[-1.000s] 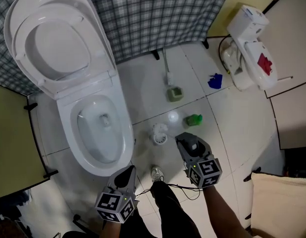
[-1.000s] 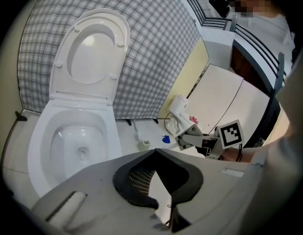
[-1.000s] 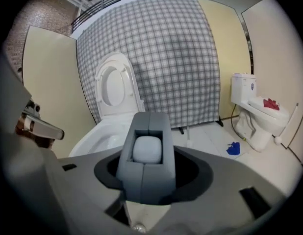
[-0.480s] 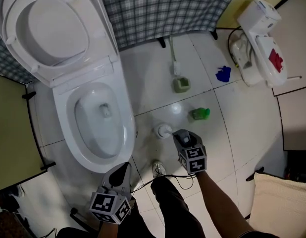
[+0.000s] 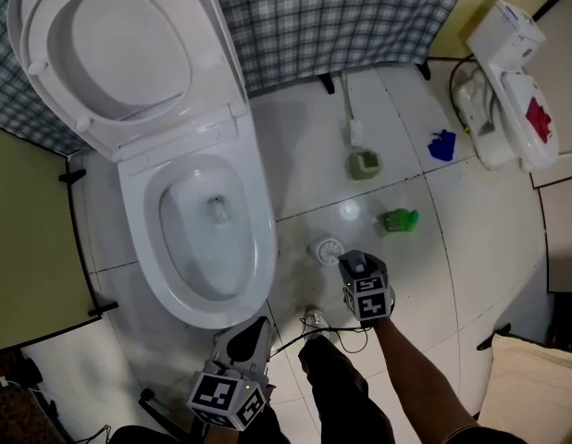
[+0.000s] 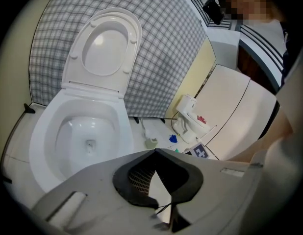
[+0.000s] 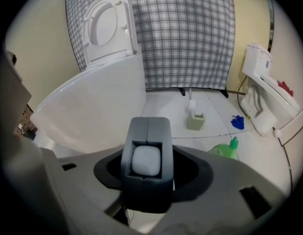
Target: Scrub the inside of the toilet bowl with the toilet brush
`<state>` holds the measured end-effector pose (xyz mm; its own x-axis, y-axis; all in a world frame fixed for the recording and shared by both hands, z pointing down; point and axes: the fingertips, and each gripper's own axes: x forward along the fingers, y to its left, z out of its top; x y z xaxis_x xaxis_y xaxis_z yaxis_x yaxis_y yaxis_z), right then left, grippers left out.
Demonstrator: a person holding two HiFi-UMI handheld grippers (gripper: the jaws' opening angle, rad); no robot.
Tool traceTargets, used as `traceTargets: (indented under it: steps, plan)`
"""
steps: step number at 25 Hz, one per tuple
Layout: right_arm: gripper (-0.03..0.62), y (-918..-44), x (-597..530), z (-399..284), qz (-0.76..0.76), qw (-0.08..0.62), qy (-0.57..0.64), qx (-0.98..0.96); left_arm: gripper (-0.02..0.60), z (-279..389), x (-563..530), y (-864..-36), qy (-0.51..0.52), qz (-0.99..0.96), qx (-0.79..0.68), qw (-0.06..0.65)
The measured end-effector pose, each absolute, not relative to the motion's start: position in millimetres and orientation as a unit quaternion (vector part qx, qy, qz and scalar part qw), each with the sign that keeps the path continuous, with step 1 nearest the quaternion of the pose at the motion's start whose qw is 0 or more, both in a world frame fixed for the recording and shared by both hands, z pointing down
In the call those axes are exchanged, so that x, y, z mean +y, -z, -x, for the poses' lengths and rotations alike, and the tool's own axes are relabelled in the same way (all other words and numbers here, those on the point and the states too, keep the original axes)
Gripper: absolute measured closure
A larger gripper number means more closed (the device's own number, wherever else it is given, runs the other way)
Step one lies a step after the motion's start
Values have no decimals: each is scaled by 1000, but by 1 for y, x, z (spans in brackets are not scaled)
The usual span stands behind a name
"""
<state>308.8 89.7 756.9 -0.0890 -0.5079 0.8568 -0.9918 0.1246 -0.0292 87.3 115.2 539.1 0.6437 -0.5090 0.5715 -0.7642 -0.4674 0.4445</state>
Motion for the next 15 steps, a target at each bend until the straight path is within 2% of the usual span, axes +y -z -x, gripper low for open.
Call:
traceTargets:
  steps: [8,10,15]
  plan:
    - [359,-765,83,-305,-583,373,-361,-625,589,-94,112,-521,-166,-850,-367,339]
    - [286,-760,86,-306,-586,375,-363,-620,589,-92,108,-511,-164,-853,-366,335]
    - [269,-705,91,-302,-606,348,-362,-617,589,-76,95,-479,-159,-857,-368,324]
